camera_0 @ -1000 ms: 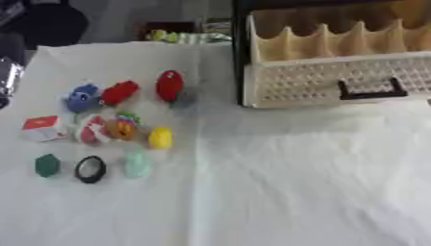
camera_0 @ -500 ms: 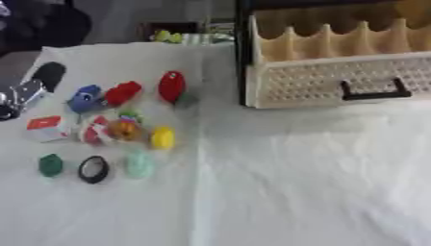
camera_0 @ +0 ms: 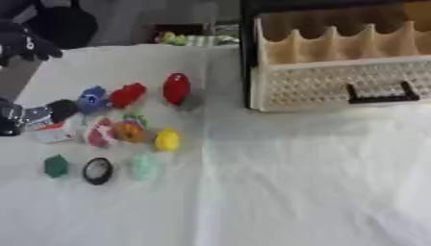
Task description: Pick up objects from table and place into drawer.
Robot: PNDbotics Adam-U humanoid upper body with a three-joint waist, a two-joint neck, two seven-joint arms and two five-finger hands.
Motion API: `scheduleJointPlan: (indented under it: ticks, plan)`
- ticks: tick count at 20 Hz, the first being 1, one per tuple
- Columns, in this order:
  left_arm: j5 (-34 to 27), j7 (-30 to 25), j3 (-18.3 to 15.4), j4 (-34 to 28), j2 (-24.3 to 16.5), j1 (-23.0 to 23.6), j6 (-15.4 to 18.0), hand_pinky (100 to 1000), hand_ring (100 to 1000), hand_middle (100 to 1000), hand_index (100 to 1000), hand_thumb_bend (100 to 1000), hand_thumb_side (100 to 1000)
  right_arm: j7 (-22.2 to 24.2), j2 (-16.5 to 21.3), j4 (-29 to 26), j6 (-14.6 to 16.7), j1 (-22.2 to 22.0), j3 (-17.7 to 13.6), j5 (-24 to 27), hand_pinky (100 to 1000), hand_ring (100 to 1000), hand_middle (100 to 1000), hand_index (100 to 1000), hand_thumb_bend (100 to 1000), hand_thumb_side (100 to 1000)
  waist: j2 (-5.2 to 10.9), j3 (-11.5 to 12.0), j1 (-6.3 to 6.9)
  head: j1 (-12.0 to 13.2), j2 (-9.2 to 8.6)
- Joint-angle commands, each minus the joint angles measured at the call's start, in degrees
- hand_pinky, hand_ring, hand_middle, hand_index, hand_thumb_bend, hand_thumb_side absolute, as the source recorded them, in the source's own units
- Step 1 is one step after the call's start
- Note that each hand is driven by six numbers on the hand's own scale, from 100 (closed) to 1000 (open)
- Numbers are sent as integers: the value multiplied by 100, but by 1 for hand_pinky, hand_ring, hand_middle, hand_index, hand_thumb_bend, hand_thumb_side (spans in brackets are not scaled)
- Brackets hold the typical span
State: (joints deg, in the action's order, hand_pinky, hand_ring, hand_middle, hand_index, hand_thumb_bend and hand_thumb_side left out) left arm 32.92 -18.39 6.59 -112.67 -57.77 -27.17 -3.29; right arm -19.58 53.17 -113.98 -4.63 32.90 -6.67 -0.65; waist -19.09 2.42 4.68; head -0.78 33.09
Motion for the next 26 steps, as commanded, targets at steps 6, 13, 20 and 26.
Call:
scheduleJointPlan:
  ticks: [6, 13, 20, 26]
  plan:
    - [-264, -608, -33, 203, -567, 251, -267, 570, 656, 661, 878, 579, 751, -55, 70, -61, -7, 53, -121, 53, 375, 396, 368, 775, 465, 1000, 97, 10, -40, 43, -97]
    - [-414, -1052, -29, 301, -643, 383, -380, 591, 689, 696, 905, 580, 659, -181, 30, -61, -61, 6, -162, 102, 374, 393, 364, 765, 450, 1000, 90, 0, -47, 134, -68]
    - [-351, -1237, 67, 513, -615, 440, -403, 575, 680, 695, 907, 542, 553, -265, -29, -61, -117, -25, -194, 120, 374, 391, 361, 755, 448, 1000, 77, -29, -63, 203, -97]
    - [-232, -1269, 190, 748, -576, 417, -496, 568, 668, 674, 844, 569, 546, -307, -78, -61, -128, -44, -215, 147, 376, 390, 361, 751, 443, 1000, 67, -57, -69, 213, -128]
